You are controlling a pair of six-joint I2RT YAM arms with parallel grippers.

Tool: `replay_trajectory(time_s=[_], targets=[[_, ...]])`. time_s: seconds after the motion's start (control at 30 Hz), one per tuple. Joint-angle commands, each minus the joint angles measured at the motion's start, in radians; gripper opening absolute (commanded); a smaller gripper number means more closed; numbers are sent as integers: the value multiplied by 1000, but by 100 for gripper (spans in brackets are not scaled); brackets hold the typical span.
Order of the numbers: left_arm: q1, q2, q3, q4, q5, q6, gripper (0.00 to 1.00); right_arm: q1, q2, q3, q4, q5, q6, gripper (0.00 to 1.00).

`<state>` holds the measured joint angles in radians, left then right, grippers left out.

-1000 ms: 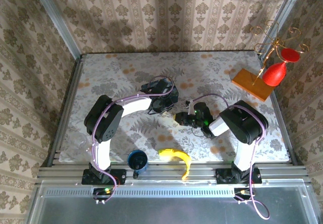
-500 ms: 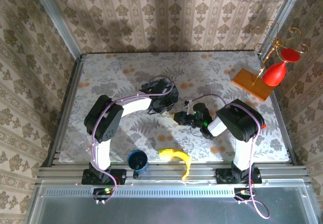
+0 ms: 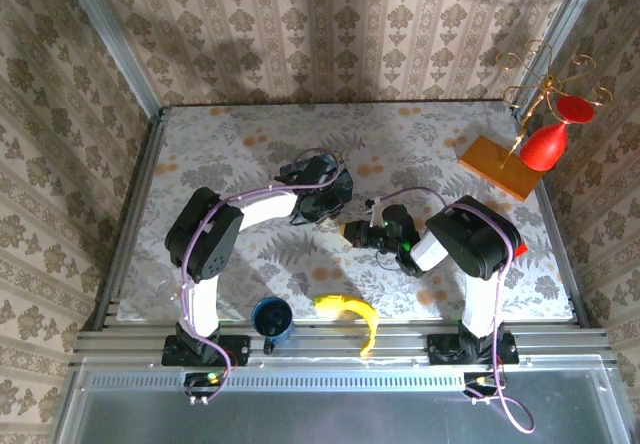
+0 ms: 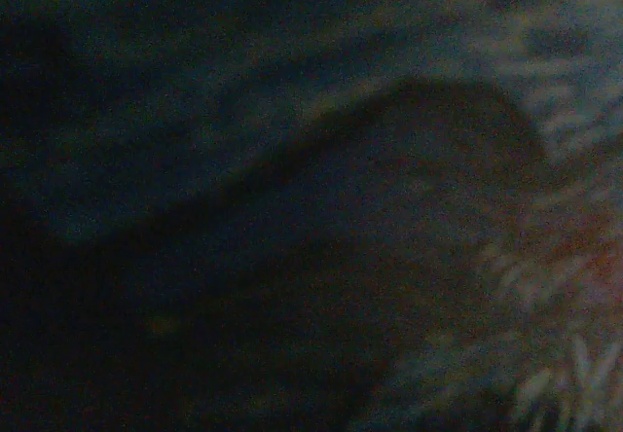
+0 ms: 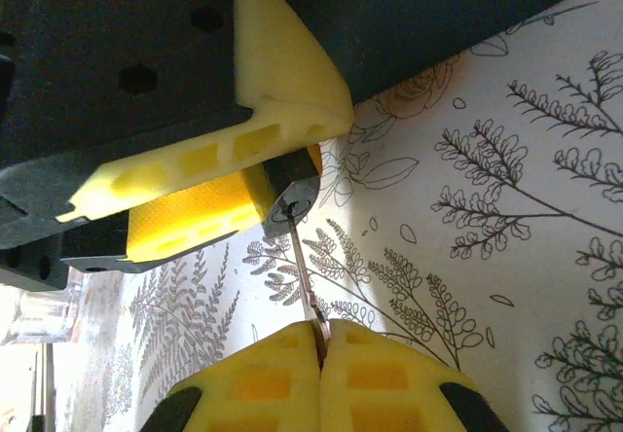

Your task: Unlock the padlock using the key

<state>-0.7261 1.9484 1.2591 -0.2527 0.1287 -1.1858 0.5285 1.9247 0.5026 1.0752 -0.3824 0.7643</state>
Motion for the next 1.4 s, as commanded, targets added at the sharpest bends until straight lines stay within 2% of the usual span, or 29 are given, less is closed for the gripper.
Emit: replay_trajectory(time_s=[0.0, 0.37, 0.8, 1.07, 1.37], targets=[[0, -15, 4, -38, 140, -12, 7, 8, 9, 5, 54, 59, -22, 0], [20, -13, 41, -160, 189, 6, 7, 7, 1, -27, 101, 61, -40, 0], [25, -5, 48, -151, 189, -23, 7, -6, 3, -25, 131, 27, -30, 0], [30, -23, 35, -137, 175, -24, 7, -19, -12, -114, 135, 52, 4, 0], [33, -23, 32, -126, 173, -28, 7, -14, -40, -137, 166, -7, 4, 0]])
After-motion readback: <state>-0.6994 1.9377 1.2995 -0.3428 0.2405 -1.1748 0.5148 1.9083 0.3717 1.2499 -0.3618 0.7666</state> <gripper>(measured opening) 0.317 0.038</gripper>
